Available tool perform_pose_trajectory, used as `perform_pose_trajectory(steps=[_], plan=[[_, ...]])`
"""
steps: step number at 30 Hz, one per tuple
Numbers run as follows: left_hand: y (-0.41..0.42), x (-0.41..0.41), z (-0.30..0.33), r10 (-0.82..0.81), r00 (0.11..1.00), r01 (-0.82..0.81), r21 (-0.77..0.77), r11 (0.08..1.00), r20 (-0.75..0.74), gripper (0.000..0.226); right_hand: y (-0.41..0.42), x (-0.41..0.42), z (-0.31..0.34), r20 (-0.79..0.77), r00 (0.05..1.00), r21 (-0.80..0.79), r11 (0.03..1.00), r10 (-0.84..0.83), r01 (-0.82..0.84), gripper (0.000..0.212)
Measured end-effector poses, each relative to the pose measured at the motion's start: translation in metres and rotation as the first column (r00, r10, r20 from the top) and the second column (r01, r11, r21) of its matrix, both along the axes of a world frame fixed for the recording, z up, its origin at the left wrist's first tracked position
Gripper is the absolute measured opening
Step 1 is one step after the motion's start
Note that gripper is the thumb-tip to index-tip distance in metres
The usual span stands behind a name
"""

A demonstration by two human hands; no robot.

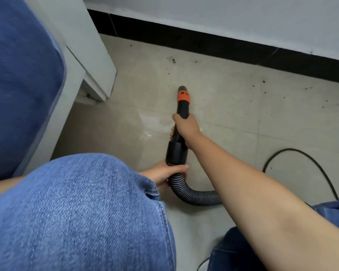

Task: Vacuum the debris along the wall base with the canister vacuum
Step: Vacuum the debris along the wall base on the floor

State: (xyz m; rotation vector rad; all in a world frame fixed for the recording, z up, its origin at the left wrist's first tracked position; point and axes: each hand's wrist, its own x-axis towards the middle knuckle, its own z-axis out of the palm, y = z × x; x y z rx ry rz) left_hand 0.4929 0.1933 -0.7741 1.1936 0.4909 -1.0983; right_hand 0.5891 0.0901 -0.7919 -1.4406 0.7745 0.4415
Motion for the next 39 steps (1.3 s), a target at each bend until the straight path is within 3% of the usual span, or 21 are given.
perform_pose_trajectory(steps=[3,7,19,24,32,39], plan=[[0.001,-0.001,-0.002,0.029,1.0,-0.029,0.021,0.999,-0.005,0.008,0.01,0.004,0.003,0.009,0.997,0.009,0.997,0.074,-0.074,0.016],[0.004,0.0,-0.002,0.109,0.994,-0.108,0.024,0.994,-0.026,0.009,0.025,0.012,0.006,-0.001,0.984,-0.001,0.984,0.178,-0.178,0.018],[-0.02,0.039,-0.01,0.006,0.998,-0.01,0.058,0.998,0.062,0.008,-0.019,0.039,0.004,-0.016,0.998,-0.064,0.997,-0.054,0.053,0.026],[-0.022,0.049,-0.013,0.042,0.996,-0.046,0.053,0.998,0.077,0.007,-0.016,0.053,0.003,-0.006,0.999,-0.061,0.998,-0.032,0.031,0.027],[-0.018,0.042,-0.017,0.145,0.989,-0.147,0.072,0.986,0.044,0.009,0.007,0.06,0.001,-0.022,0.986,-0.025,0.986,0.163,-0.164,0.02],[-0.032,0.056,-0.018,0.08,0.996,-0.084,0.099,0.992,0.044,0.006,-0.019,0.062,0.003,0.003,0.999,-0.083,0.996,0.036,-0.036,0.021]])
